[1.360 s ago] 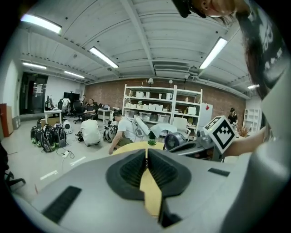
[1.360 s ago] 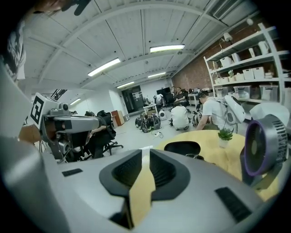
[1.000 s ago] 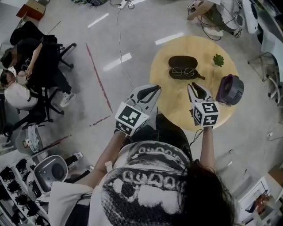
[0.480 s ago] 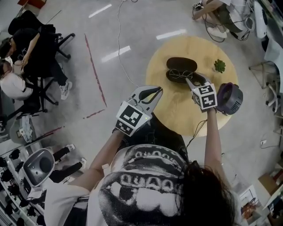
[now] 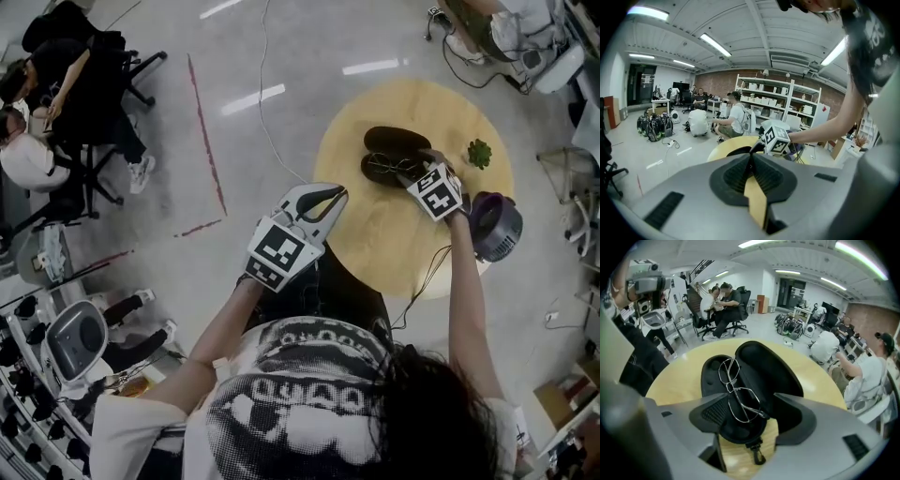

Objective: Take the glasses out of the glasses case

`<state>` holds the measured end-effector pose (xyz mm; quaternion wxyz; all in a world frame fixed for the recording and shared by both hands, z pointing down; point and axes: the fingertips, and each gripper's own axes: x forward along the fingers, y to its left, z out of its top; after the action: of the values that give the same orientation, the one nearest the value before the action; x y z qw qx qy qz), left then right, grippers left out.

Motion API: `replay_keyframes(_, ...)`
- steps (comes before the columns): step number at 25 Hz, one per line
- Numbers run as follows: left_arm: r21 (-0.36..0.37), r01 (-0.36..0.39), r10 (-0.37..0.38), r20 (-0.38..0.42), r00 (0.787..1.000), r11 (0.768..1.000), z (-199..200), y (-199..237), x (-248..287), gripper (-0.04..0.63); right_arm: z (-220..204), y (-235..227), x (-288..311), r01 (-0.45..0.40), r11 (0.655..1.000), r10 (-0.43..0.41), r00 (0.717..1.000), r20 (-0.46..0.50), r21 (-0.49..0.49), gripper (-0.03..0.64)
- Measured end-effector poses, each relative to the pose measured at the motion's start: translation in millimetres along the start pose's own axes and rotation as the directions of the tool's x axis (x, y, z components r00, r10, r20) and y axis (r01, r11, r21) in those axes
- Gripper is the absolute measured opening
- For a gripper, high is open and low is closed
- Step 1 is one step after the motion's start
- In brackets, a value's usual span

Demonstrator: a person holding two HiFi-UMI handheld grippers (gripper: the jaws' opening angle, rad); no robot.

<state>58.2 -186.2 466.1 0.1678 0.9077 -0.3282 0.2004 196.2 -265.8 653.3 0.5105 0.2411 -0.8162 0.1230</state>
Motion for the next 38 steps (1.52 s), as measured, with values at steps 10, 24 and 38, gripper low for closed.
replay_keyframes(10,0.003,0.051,-0.051,-0.014,0.999,0.999,-2.7,16.1,0.2,0.021,1.1,16.3,-0.7,0.065,0.987,-0.067,0.998,-0.008,-0.145,0.262)
replay_keyframes(24,0.036,0.113,-0.112,-0.023,0.993,0.993,-0.7,48.2,-2.5,0.021,-1.5,5.5,-5.4,0.239,0.951,-0.255,0.965,-0.055,-0.198,0.215)
replay_keyframes(38,0.053,0.162,-0.161,-0.019,0.987,0.985,1.6,70.3,-8.0,0.021,2.9,8.9,-14.2,0.381,0.922,-0.385,0.921,-0.058,-0.063,0.001)
